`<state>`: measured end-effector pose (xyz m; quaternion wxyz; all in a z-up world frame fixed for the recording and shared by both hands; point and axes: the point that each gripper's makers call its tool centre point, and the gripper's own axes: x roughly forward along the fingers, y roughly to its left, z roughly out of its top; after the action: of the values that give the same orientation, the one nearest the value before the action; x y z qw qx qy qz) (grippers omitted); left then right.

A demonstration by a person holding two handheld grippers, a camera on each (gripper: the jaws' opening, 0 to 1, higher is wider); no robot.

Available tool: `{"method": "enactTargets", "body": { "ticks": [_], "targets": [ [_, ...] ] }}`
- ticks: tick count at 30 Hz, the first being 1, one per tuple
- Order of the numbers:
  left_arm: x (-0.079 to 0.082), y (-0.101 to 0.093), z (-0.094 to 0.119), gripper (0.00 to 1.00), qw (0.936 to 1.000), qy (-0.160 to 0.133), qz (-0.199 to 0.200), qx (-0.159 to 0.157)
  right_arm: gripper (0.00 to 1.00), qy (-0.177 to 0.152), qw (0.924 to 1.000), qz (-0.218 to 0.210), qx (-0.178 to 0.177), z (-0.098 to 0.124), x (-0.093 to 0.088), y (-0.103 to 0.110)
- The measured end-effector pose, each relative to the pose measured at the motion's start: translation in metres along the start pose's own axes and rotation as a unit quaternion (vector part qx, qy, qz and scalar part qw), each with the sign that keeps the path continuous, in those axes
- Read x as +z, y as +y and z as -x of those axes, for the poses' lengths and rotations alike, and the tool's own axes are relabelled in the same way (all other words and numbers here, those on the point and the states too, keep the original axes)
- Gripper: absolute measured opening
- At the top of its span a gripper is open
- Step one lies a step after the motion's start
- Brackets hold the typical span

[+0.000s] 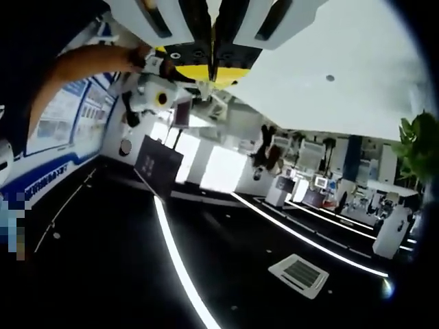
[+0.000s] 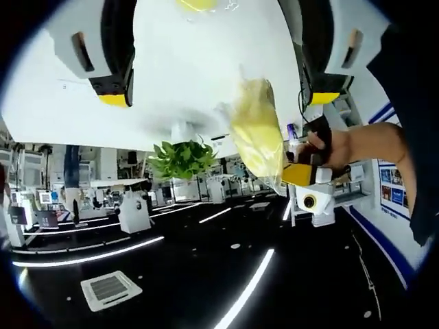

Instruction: Compare the silicone blocks by pressing each to a similar depth, holding the contact briefly, and releasing to observe deformation and rebound differences across the visible hardness samples.

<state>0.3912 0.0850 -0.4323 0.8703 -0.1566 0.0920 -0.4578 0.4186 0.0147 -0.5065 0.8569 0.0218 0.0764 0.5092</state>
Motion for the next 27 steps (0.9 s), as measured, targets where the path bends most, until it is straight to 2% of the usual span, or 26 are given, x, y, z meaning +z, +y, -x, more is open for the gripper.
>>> {"method": "enactTargets", "body": {
  "ticks": [9,11,14,16,22,24,27],
  "targets": [
    [-0.017,0.017,0.007,0.0,0.9997,0.005,0.018,0.015,0.96,0.019,0.9989,-0.006,-0.043,0.033,-0.031,-0.014],
    [-0.021,0.021,0.008,0.0,0.9995,0.006,0.021,0.022,0.96,0.021,0.9958,0.008,-0.089,0.047,-0.039,-0.028],
    [-0.027,0.024,0.009,0.0,0.9993,0.012,0.024,0.025,0.96,0.029,0.9935,0.019,-0.108,0.06,-0.051,-0.034],
    [-0.031,0.027,0.011,0.0,0.9991,0.015,0.029,0.027,0.96,0.024,0.9934,-0.001,-0.112,0.069,-0.058,-0.034],
    [-0.034,0.034,0.017,0.0,0.9981,0.006,0.052,0.032,0.96,0.029,0.9883,-0.016,-0.149,0.095,-0.082,-0.04],
    [-0.036,0.035,0.018,0.0,0.9978,0.007,0.055,0.036,0.96,0.014,0.9853,-0.008,-0.17,0.108,-0.088,-0.043],
    [-0.041,0.038,0.022,0.0,0.9973,0.009,0.061,0.041,0.96,0.031,0.983,-0.018,-0.18,0.12,-0.106,-0.042]
  ]
}}
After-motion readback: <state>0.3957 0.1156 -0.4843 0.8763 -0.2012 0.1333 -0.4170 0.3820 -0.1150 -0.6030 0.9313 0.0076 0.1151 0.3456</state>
